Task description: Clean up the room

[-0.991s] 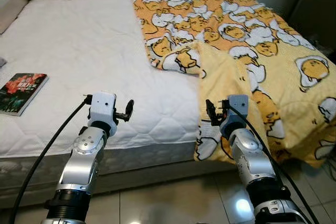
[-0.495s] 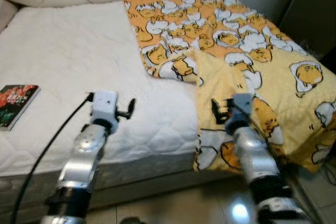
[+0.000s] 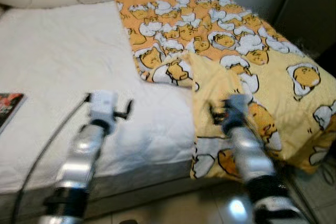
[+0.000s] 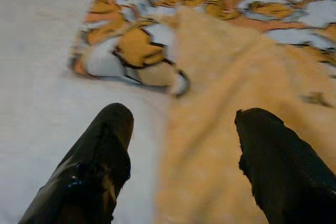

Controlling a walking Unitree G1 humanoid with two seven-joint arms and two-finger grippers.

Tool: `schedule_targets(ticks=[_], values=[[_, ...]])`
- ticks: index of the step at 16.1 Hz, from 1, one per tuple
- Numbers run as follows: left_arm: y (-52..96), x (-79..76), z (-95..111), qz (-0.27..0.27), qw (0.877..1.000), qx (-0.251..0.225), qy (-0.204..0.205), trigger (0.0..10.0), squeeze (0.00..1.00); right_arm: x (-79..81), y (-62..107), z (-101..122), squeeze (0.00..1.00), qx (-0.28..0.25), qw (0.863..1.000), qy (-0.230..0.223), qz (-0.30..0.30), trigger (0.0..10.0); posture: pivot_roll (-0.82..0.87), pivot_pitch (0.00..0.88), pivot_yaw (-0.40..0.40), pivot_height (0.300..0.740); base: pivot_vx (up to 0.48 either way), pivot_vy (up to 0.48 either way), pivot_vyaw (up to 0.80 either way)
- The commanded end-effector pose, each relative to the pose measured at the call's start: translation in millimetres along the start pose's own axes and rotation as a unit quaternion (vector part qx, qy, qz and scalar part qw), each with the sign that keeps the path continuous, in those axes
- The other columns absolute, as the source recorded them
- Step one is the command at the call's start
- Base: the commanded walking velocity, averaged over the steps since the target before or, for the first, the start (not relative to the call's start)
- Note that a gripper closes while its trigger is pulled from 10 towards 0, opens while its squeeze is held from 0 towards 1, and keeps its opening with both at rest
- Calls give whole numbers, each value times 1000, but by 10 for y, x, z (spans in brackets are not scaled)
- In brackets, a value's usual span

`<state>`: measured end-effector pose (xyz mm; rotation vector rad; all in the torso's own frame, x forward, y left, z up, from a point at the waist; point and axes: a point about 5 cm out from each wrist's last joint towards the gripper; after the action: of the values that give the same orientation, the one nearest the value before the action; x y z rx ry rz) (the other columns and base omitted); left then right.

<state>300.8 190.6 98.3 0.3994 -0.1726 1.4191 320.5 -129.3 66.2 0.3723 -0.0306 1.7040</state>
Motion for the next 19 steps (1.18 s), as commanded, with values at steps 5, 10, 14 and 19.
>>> schedule_targets(ticks=[5, 10, 14, 19], values=[[-25, -61, 53, -8, 1000, -9, -2, 10000, 0, -138, 17, 44, 0, -7, 1000, 4, -17, 10000, -17, 0, -14, 740, 319, 0, 0], [-29, -63, 56, -8, 1000, -10, -2, 10000, 0, -148, 10, 39, 0, 2, 999, 41, -15, 10000, -15, 0, -14, 740, 322, 0, 160], [-31, -63, 58, -7, 1000, -10, -2, 10000, 0, -178, 18, 18, 0, 4, 1000, 20, -23, 10000, -14, 0, -15, 740, 321, 0, 478], [-21, -57, 79, -23, 999, -15, -19, 10000, 0, -158, -12, -51, 0, 40, 999, 16, 3, 10000, 23, 0, -41, 740, 181, 0, 0]])
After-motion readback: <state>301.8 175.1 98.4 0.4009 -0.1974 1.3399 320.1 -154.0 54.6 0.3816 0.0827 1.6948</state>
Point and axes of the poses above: a point about 5 cm out from each wrist's last joint towards the gripper, its own y axis pointing back from the gripper into the wrist, its own z axis along the axis of the wrist's last joint, x = y × z, and after that the axes turned 11 degrees about -y, right-handed
